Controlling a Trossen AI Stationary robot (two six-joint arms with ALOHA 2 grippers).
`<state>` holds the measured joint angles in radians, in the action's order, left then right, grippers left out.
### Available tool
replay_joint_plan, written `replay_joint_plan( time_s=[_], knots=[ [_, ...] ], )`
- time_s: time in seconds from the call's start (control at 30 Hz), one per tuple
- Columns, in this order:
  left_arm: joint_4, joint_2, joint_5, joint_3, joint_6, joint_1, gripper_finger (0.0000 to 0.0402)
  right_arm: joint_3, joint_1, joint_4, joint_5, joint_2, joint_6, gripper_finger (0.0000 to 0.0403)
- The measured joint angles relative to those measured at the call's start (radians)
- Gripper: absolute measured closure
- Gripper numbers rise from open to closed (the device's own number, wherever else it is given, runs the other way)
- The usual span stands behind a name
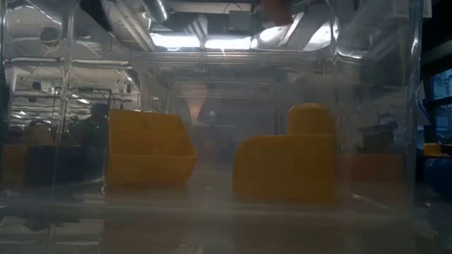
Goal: Sort blocks
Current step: Put the orange game piece into the middle transparent bin
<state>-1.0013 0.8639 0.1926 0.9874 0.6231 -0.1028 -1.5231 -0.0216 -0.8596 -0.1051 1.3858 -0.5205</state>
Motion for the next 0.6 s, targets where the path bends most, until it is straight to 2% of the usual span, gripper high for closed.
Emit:
replay_joint_plan(
  time_s=[0.07,0.23,0.3,0.43,0.6],
  knots=[
    [-0.057,0.0,-0.07,0.0,0.07,0.0,0.0249,0.001,0.031,0.039,0.006,0.007,0.0,0.0384],
    [-0.154,0.004,-0.232,0.0,0.414,-0.001,0.0249,0.003,0.079,0.083,0.008,0.053,0.0,0.0386],
    [-0.179,0.004,-0.291,0.0,0.495,-0.001,0.0249,0.003,0.093,0.106,0.008,0.082,0.0,0.0386],
    [-0.249,0.006,-0.382,0.0,0.513,-0.002,0.0249,0.003,0.102,0.109,0.016,0.147,-0.005,0.0384],
    [-0.327,0.006,-0.399,0.0,0.505,-0.025,0.0249,0.003,0.1,0.108,0.028,0.223,-0.007,0.0384]
  ],
)
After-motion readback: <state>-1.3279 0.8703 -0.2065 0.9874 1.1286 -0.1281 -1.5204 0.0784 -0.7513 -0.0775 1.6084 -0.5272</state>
